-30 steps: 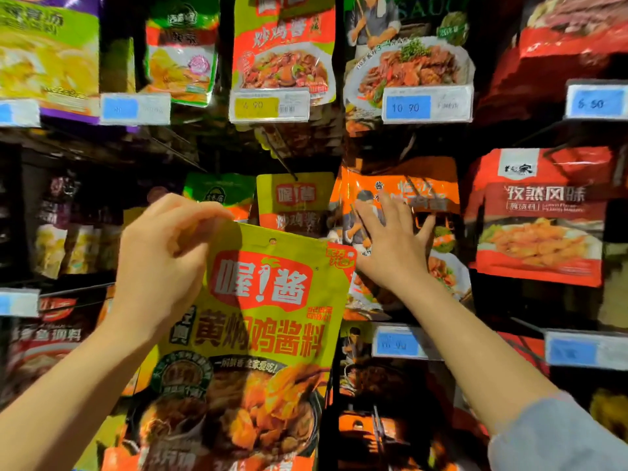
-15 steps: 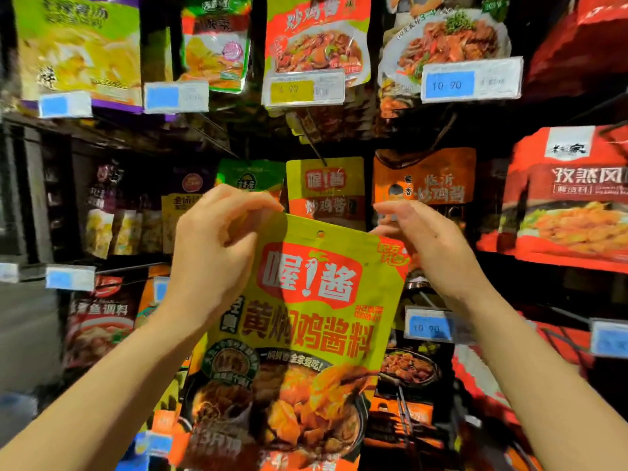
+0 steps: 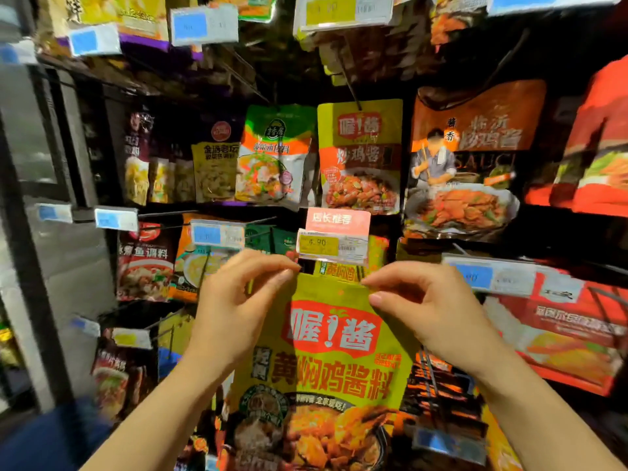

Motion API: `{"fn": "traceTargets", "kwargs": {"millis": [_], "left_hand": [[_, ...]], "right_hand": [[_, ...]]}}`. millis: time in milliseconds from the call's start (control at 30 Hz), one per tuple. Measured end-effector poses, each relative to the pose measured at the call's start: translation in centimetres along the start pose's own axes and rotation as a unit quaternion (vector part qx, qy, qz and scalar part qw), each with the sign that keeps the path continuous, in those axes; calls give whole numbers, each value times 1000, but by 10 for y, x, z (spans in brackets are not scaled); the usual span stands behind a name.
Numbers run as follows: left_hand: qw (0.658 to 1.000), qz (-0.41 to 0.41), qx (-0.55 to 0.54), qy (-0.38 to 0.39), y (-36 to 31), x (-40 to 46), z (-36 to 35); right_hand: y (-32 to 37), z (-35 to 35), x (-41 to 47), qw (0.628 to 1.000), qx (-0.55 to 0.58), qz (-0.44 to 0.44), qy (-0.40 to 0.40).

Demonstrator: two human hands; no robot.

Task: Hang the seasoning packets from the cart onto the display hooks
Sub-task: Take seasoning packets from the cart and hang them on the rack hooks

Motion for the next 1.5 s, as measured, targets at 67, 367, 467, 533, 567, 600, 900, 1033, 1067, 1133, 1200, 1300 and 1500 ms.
{"fn": "traceTargets", "kwargs": {"millis": [67,367,467,533,567,600,900,1033,1067,1133,1200,1300,1500], "left_hand": [[998,51,-15,15,19,-14,-6],[974,184,-118,66,48,-42,-36],[967,211,-128,65,60,-46,-46],[966,219,-128,56,65,-46,-52],[966,220,-127,49,67,-46,-55],[967,219,-125,41,68,-45,-57],[961,249,-90,-85,87,-33,-68],[953,260,-92,-127,93,-26,-66],[952,260,-89,-137,93,-25,-66],[949,258,-89,-156,96,-21,-66],[946,259,-97,-172,101,-19,-69],[933,288,-121,-180,111,-16,-81],[885,326,-220,-249,127,-5,-85]], "right_hand": [[-7,-11,-6,1000,-8,-15,25],[-35,-17,-19,998,-26,-53,0],[-41,-16,-18,998,-41,-56,-10],[-45,-12,-15,997,-58,-51,-20],[-48,-10,-13,996,-64,-50,-24],[-50,-8,-10,996,-67,-49,-26],[-66,-9,14,995,-88,-3,-45],[-72,-18,22,994,-83,17,-66],[-75,-20,24,994,-76,21,-76],[-82,-22,27,994,-56,16,-97],[-91,-21,29,993,-17,5,-114],[-104,-15,34,990,42,6,-136],[-100,-5,54,973,128,89,-169]]}}
Point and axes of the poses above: each hand's wrist, its own x-axis towards the middle knuckle, its own z-axis out of the back of the hand, y = z × x, the point moved 8 cm from there along x, towards the middle knuckle, and after that the axes turned 3 degrees about y, right-handed, at the moved point
